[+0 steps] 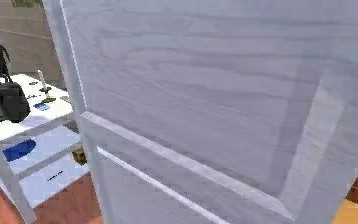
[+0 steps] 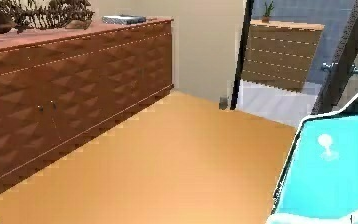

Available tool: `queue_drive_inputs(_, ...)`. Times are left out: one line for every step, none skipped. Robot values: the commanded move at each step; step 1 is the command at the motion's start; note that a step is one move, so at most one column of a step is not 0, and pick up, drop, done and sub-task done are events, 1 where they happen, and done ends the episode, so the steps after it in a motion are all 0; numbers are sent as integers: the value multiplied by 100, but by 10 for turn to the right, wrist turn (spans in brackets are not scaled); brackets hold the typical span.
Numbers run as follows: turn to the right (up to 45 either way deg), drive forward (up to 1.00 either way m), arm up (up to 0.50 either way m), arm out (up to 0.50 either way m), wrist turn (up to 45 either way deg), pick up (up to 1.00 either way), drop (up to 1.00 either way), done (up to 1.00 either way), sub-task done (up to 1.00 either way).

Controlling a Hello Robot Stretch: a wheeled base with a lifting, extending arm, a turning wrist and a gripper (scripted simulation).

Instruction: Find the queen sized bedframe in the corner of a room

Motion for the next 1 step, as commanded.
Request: queue_drive_inputs(450,0,0,0,0,0,0,0,0)
